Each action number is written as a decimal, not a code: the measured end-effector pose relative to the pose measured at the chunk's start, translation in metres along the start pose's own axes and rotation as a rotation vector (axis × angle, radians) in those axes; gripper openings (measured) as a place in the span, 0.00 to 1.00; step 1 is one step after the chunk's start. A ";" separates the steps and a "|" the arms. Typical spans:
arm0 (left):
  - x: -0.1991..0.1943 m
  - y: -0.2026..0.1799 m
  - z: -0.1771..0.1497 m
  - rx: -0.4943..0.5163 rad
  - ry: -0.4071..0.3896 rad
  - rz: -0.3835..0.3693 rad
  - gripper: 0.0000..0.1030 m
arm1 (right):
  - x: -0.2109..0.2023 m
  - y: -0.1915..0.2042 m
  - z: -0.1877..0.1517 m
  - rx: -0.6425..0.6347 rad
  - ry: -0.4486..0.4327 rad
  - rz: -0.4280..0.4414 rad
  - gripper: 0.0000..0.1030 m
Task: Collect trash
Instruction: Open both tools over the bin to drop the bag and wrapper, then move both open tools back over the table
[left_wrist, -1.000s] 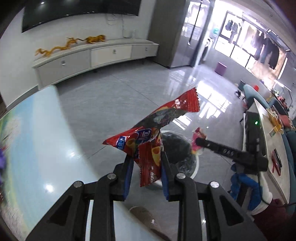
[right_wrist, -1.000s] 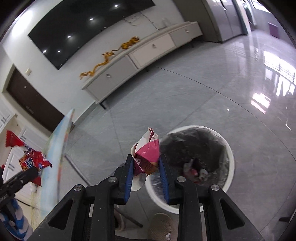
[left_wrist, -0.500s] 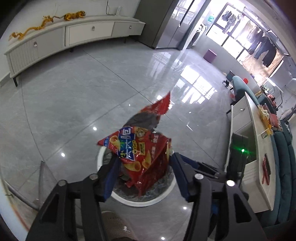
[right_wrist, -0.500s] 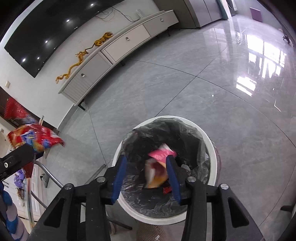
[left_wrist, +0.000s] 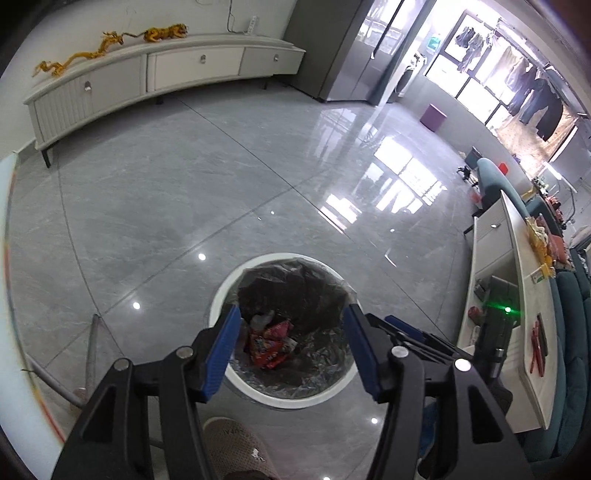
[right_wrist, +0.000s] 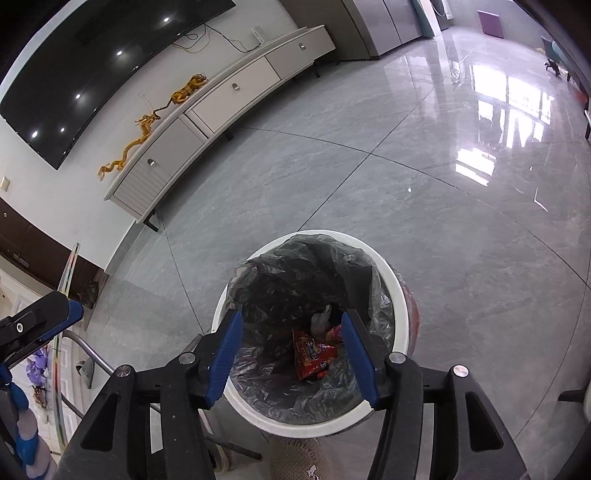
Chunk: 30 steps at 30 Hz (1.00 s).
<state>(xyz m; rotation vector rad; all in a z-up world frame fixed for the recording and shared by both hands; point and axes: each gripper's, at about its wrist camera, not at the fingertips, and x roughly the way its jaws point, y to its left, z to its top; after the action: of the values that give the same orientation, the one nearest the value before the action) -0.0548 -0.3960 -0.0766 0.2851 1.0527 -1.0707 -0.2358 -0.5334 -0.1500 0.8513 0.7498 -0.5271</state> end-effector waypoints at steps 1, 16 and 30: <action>-0.006 0.002 0.000 0.004 -0.018 0.023 0.55 | -0.002 0.003 -0.001 -0.004 -0.004 -0.002 0.53; -0.110 0.024 -0.026 -0.041 -0.273 0.242 0.64 | -0.049 0.048 -0.010 -0.089 -0.076 -0.005 0.56; -0.208 0.056 -0.066 -0.152 -0.463 0.295 0.67 | -0.098 0.114 -0.019 -0.221 -0.142 0.022 0.57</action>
<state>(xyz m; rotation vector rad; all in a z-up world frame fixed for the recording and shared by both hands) -0.0612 -0.2054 0.0428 0.0592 0.6461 -0.7374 -0.2276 -0.4416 -0.0292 0.6095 0.6541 -0.4704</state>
